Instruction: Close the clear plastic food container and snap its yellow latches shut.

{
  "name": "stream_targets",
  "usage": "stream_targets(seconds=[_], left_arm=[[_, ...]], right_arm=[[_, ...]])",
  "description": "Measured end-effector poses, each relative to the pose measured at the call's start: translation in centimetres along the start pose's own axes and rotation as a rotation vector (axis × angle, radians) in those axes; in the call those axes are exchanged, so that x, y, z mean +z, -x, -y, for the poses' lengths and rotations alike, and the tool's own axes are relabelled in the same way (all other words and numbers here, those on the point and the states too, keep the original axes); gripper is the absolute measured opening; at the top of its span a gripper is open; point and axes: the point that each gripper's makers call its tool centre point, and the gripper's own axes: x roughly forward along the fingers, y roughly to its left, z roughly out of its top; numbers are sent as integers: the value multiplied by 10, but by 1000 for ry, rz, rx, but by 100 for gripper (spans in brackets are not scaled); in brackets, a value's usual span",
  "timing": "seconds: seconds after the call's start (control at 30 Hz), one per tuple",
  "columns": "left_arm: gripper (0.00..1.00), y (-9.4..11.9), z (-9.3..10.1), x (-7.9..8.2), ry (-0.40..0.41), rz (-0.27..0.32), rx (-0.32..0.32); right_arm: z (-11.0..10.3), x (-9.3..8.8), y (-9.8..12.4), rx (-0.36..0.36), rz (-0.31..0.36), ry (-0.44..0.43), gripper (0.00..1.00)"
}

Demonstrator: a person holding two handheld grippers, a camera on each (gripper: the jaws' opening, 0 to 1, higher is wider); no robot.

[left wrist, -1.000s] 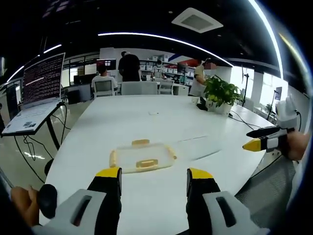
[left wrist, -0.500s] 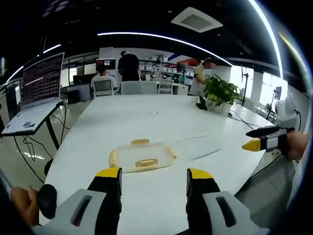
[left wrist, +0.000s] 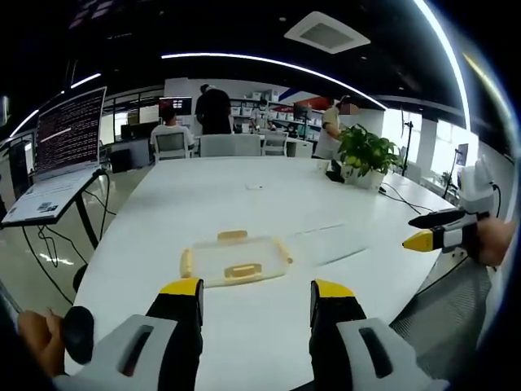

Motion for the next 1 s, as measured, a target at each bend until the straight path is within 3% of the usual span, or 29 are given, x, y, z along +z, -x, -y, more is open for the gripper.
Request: stream_targets(seconds=[1.0], left_arm=[[47, 0, 1, -1, -1, -3, -2]], right_arm=[[-1, -1, 0, 3, -6, 7, 68]])
